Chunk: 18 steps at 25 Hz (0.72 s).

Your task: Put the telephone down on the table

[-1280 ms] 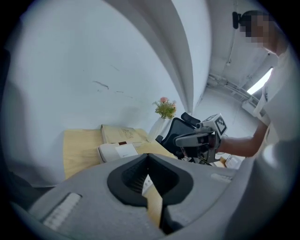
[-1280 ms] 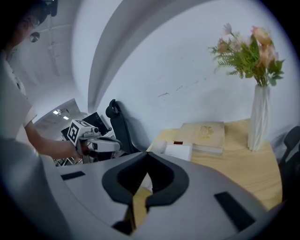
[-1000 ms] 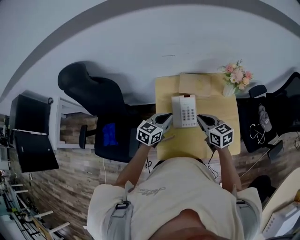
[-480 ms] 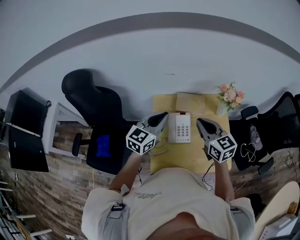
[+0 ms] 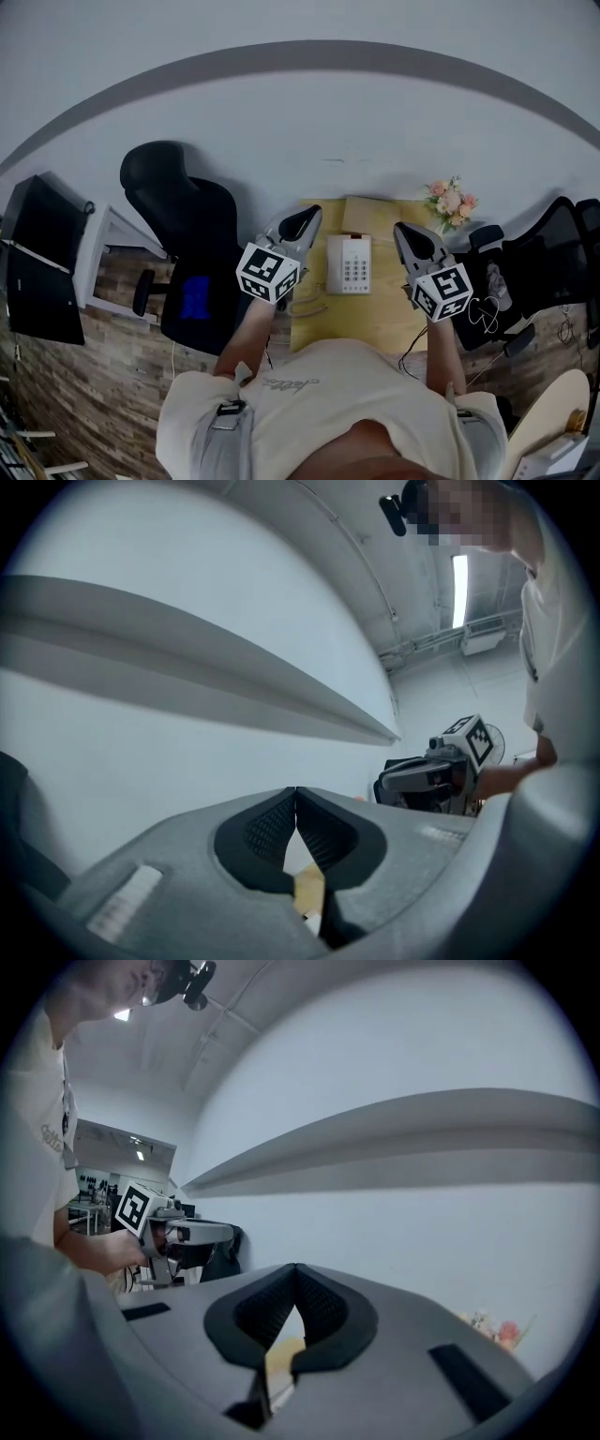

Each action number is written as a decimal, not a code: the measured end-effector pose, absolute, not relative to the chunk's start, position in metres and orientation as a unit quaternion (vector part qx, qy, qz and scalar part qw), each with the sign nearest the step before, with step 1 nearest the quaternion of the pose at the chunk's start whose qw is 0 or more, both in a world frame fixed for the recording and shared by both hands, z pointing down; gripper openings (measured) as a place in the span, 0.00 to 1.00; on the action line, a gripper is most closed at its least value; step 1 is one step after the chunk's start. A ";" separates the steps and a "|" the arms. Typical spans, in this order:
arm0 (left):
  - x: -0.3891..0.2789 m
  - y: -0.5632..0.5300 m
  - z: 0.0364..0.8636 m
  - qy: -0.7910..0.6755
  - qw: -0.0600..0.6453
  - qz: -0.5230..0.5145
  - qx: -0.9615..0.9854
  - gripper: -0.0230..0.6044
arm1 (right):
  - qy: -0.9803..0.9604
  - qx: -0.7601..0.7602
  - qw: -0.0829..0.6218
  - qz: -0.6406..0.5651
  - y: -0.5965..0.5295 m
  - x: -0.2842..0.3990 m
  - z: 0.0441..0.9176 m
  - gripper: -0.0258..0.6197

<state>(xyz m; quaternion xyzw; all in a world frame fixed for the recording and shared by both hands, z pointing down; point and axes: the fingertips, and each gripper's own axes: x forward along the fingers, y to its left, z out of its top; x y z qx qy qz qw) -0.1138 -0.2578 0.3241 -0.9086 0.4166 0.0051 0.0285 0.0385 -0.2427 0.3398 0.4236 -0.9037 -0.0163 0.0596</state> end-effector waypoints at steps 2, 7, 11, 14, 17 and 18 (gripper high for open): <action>-0.116 -0.261 0.319 0.421 0.034 0.007 -0.907 0.07 | -0.902 0.428 0.047 -0.019 -0.244 0.041 0.331 0.04; -0.117 -0.264 0.320 0.436 0.068 -0.025 -0.897 0.07 | -0.898 0.437 0.031 -0.031 -0.246 0.044 0.315 0.04; -0.116 -0.261 0.321 0.431 0.048 -0.009 -0.901 0.07 | -0.898 0.437 0.029 -0.028 -0.242 0.044 0.316 0.04; -0.118 -0.259 0.324 0.430 0.031 -0.001 -0.902 0.07 | -0.899 0.437 0.030 -0.021 -0.239 0.043 0.322 0.04; -0.123 -0.258 0.330 0.435 0.026 -0.006 -0.900 0.07 | -0.898 0.440 0.030 -0.012 -0.239 0.044 0.327 0.04; -0.125 -0.257 0.333 0.436 0.024 -0.008 -0.900 0.07 | -0.898 0.440 0.030 -0.009 -0.239 0.043 0.329 0.04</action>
